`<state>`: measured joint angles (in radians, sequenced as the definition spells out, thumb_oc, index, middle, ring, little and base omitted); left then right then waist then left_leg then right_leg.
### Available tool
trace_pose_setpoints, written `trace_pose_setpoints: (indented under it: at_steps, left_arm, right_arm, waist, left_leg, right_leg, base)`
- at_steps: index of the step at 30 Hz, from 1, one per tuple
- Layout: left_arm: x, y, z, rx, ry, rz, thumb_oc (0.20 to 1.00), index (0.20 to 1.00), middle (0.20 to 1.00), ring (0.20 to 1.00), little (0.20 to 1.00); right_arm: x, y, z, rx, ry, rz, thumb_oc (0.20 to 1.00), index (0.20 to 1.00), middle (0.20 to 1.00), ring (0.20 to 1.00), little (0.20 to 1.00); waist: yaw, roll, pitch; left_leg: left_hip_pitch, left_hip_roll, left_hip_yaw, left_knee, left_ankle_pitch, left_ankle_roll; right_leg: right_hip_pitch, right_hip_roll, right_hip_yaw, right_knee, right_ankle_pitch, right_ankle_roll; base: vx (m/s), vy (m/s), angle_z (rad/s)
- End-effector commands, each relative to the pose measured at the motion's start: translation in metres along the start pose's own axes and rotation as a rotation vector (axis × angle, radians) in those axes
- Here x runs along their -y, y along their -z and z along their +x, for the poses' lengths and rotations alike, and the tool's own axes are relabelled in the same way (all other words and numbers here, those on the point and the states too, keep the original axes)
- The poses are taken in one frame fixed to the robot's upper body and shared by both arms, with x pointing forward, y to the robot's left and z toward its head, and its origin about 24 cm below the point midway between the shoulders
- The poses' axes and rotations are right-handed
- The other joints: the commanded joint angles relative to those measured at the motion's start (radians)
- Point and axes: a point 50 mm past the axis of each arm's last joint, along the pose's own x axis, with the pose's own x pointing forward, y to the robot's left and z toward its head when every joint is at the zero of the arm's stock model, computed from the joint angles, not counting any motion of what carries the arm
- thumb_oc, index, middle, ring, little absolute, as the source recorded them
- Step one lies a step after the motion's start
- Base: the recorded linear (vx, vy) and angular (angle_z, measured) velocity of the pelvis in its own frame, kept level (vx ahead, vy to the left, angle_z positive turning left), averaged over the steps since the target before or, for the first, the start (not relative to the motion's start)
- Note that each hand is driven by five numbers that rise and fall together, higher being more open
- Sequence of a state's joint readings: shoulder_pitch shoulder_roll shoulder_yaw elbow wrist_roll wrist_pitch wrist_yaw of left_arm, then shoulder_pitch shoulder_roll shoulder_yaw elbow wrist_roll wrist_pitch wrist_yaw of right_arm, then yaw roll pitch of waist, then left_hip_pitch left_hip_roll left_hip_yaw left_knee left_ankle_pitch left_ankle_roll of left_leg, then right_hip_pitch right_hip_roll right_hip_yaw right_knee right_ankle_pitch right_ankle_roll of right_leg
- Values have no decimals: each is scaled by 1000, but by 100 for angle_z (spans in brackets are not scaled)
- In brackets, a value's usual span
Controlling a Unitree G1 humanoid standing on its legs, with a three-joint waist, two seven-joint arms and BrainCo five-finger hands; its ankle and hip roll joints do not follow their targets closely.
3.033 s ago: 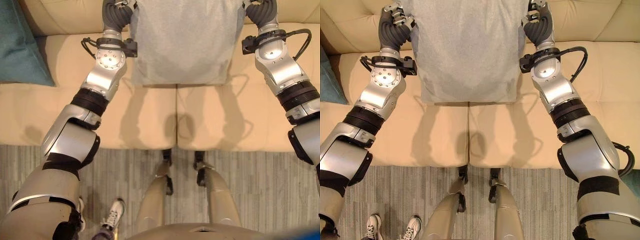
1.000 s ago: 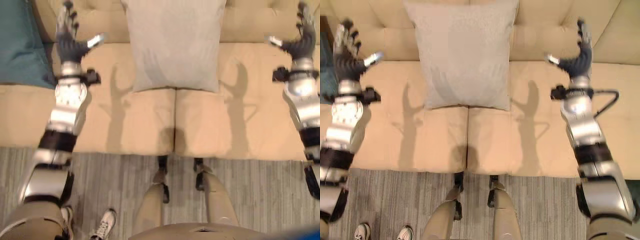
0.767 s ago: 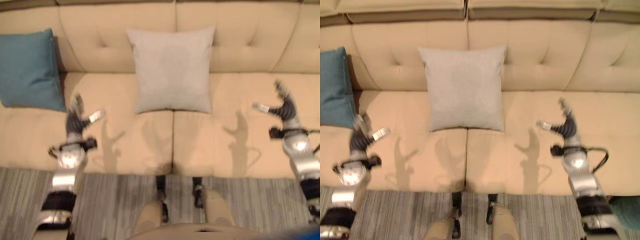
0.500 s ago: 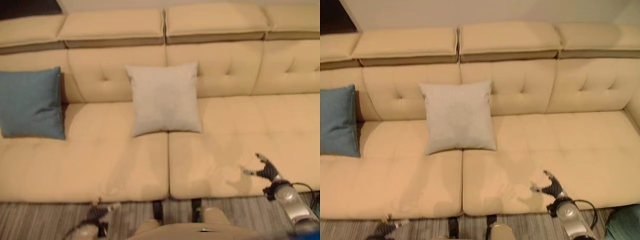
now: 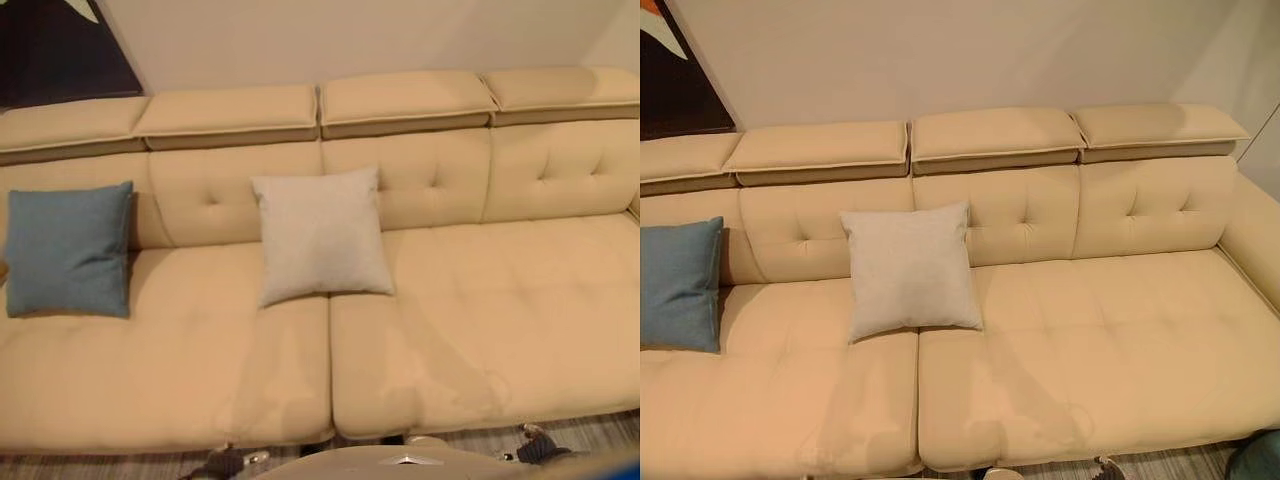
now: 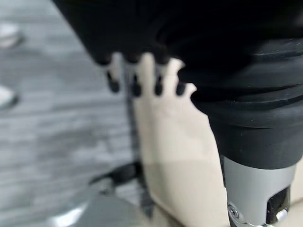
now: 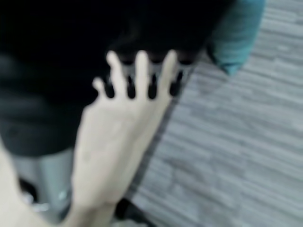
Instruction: Pick up all the scattered cushions and arrange them neatly on the sofa.
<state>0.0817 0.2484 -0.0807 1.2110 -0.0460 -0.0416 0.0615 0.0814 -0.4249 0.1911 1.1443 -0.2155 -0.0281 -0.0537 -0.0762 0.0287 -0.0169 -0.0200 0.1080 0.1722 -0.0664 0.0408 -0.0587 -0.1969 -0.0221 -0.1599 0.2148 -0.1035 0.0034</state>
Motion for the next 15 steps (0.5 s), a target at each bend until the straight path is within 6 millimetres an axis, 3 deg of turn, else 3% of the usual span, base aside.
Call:
trace_pose_setpoints:
  at_steps: [1,2,4,7,10,12,14,15]
  left_arm:
    - [-16,-22,2,80,-28,32,1000,1000,1000,1000,1000]
    - [-16,-22,2,80,-28,32,1000,1000,1000,1000,1000]
    - [-11,-30,3,108,-16,7,1000,1000,1000,1000,1000]
    - [-4,-31,3,108,3,6,1000,1000,1000,1000,1000]
    - [-5,-32,4,106,-4,22,1000,1000,1000,1000,1000]
    - [-12,-37,4,114,-29,52,1000,1000,1000,1000,1000]
    - [-16,-39,5,119,-41,59,1000,1000,1000,1000,1000]
    - [-26,-49,5,141,-68,72,1000,1000,1000,1000,1000]
  right_arm:
    - [1,-21,5,37,31,34,1000,1000,1000,1000,1000]
    - [1,-21,5,37,31,34,1000,1000,1000,1000,1000]
    - [6,-29,6,56,49,5,1000,1000,1000,1000,1000]
    - [7,-33,7,64,50,-27,1000,1000,1000,1000,1000]
    - [6,-37,7,68,50,-41,1000,1000,1000,1000,1000]
    - [1,-45,8,85,35,-57,1000,1000,1000,1000,1000]
    - [0,-48,8,91,34,-57,1000,1000,1000,1000,1000]
    - [0,-57,9,104,43,-53,1000,1000,1000,1000,1000]
  waist:
    - [-4,-76,59]
    - [-5,-76,57]
    - [9,-90,77]
    - [7,-86,80]
    - [-1,-89,89]
    - [-3,-105,100]
    - [-6,-109,107]
    - [8,-102,139]
  left_leg:
    - [34,5,-53,98,-81,-61]
    - [30,4,-54,98,-79,-61]
    - [-10,-46,-183,164,-135,-49]
    - [-4,-78,-257,169,-174,-24]
    - [-11,-92,-243,171,-175,-13]
    - [-11,-129,-235,149,-183,12]
    - [-15,-138,-220,151,-181,16]
    - [-49,-127,-143,160,-158,32]
  right_leg:
    - [174,-66,25,-243,72,131]
    - [170,-67,24,-243,74,131]
    - [136,-65,70,-237,90,130]
    - [95,-62,129,-233,123,139]
    - [51,-71,159,-223,158,152]
    - [-11,-81,198,-239,221,191]
    - [-34,-83,208,-242,241,204]
    - [-78,-92,111,-172,206,185]
  base:
    - [-153,-7,0]
    - [-226,9,-9]
    - [-175,48,-43]
    - [-130,158,-91]
    - [-141,164,-95]
    - [-230,190,-79]
    - [-316,176,-103]
    - [-397,182,-156]
